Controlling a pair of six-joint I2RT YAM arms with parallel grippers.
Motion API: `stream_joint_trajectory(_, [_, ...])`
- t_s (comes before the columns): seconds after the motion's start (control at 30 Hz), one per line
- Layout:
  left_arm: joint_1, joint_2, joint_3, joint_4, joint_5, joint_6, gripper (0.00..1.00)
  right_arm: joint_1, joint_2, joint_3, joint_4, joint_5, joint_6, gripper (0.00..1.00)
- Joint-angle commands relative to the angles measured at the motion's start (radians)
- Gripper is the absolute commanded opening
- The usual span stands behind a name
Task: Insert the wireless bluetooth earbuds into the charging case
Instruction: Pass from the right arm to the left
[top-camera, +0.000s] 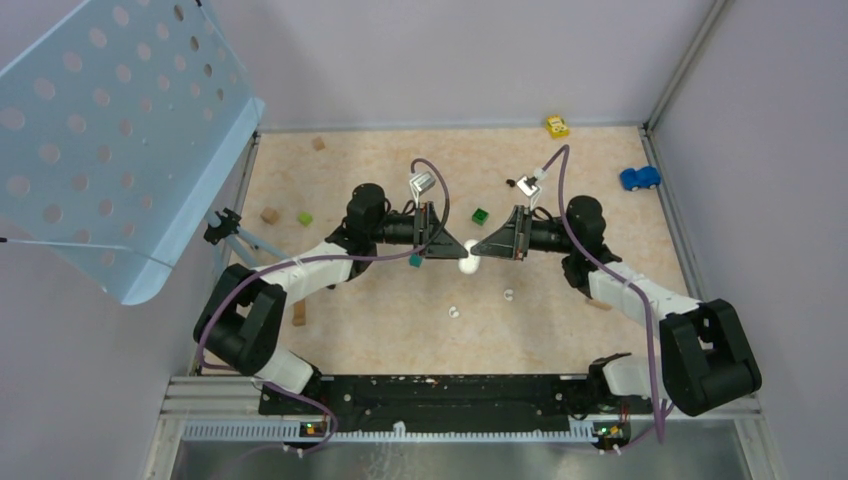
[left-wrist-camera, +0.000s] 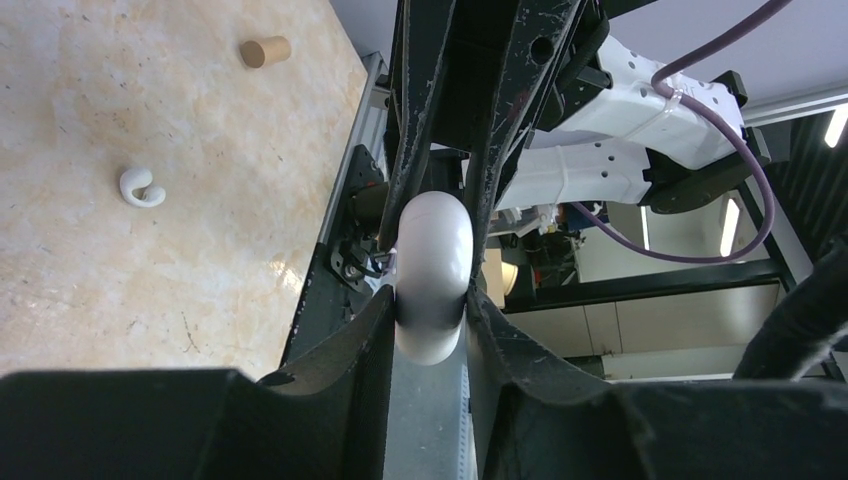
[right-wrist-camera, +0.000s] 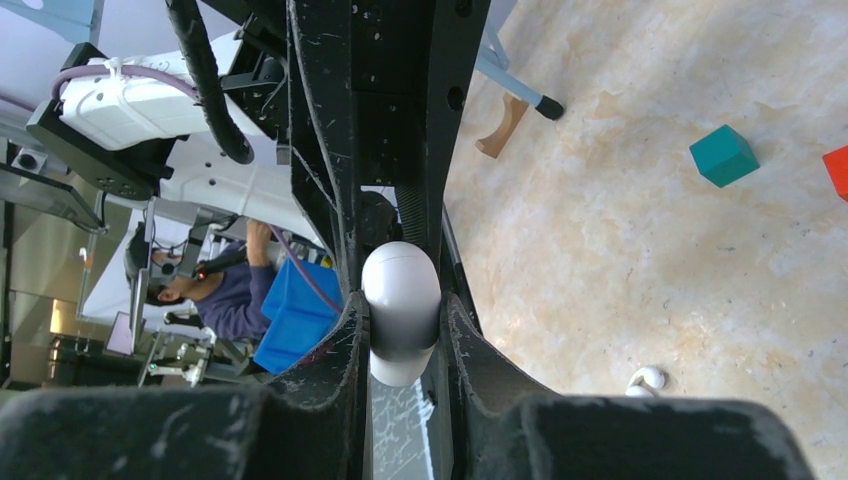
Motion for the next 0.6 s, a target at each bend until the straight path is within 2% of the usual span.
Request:
stream_joint_trajectory(0.0, [0.004,-0.008,-0.001,0.062,0.022,-0.003,0.37,0.011,-0.025,-0.001,0.069,-0.004,-0.006,0.00])
stream_joint_trajectory(0.07, [0.003,-0.004,0.003,0.064,0.032,-0.003,0.41,0.011,-0.023,0.003,0.074,-0.005,-0.004,0.00])
stream_joint_trajectory(0.13, [0.002,-0.001,0.007,0.064,0.037,-0.003,0.40,0.013,-0.021,0.002,0.077,-0.005,-0.002,0.00])
stream_joint_trajectory(0.23, [0.002,-0.001,0.005,0.067,0.029,-0.007,0.32,0.015,-0.019,0.001,0.077,-0.007,-0.001,0.00])
stream_joint_trajectory(0.33, [0.003,0.004,0.010,0.072,0.028,-0.014,0.18,0.016,-0.018,-0.001,0.077,-0.009,-0.003,0.00])
stream_joint_trajectory(0.4, [0.002,0.009,0.015,0.069,0.028,-0.014,0.14,0.017,-0.018,0.000,0.075,-0.013,-0.006,0.00])
stream_joint_trajectory(0.43, [0.002,0.009,0.015,0.068,0.027,-0.014,0.16,0.019,-0.020,0.001,0.069,-0.014,-0.010,0.00])
stream_joint_trajectory(0.57, [0.002,0.018,0.023,0.071,0.041,-0.016,0.37,0.018,-0.016,0.005,0.064,-0.012,-0.014,0.00])
